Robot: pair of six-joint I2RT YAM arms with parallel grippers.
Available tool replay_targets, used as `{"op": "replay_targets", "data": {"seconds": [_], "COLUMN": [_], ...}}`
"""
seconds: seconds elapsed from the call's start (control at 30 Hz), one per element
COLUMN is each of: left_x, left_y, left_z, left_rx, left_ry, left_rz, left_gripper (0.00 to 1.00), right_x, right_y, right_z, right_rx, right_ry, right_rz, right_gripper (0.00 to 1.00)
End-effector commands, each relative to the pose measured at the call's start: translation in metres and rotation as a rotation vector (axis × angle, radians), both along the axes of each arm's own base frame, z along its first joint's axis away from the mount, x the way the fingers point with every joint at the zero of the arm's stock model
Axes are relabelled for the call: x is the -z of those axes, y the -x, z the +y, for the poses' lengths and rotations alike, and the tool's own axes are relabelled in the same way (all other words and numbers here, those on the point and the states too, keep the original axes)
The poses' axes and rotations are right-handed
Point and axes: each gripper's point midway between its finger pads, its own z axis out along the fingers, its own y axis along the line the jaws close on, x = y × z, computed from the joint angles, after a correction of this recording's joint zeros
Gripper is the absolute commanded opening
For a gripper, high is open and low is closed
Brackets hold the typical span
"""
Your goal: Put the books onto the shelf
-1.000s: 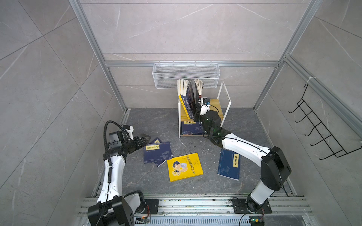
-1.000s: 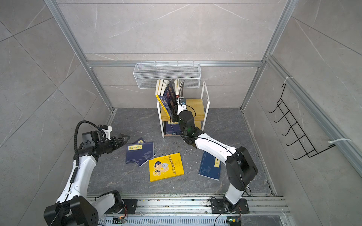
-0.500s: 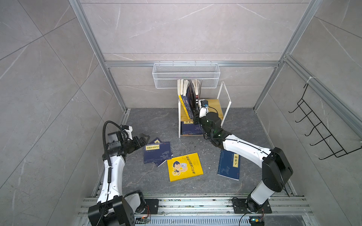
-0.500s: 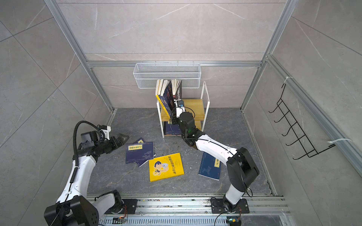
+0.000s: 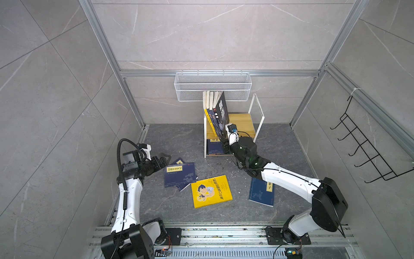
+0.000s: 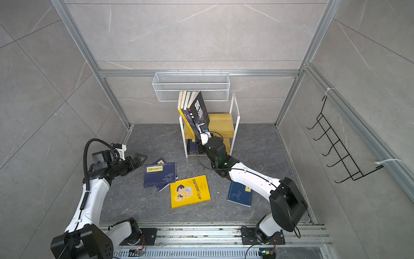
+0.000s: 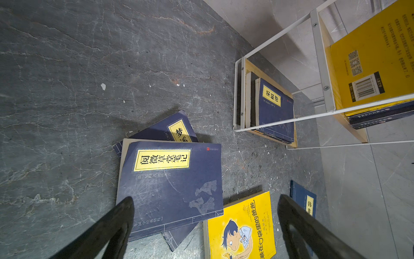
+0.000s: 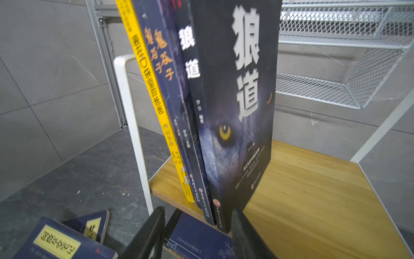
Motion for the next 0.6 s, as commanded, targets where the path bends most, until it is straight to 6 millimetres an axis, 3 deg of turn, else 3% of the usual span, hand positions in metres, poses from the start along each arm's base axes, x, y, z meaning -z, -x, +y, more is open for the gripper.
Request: {"op": "replay_targets", "data": {"seconds": [0.0,0.13,0.47,0.57], "left_x": [-0.006,-0.007,-0.009,-0.01], "left_y": [-0.003,-0.003,-0.002,-0.002], "left_z": [0.001,0.001,0.0,0.001], "left_rx": [0.005,0.005,0.004,0.001], "left_ry": [0.004,0.003,0.006,-0.001], "left_rz": [-0.026,-0.033,-0.028,-0.035], "left_gripper": [1.0,1.0,1.0,1.0], "right_x": [0.01,0.023,0.049,0.052], "right_y": [0.017,0.022,-0.01,-0.015], "right_z": [0.002,-0.002,-0.023,-0.019], "right_rx": [-0.085,-0.2,-0.328,-0.389], "right_ry": [0.086,0.151,0.185,0.19], "right_rz": [0.001,0.031,0.159,0.166], "right_gripper": [0.57,0.6,0.61,0.62]}}
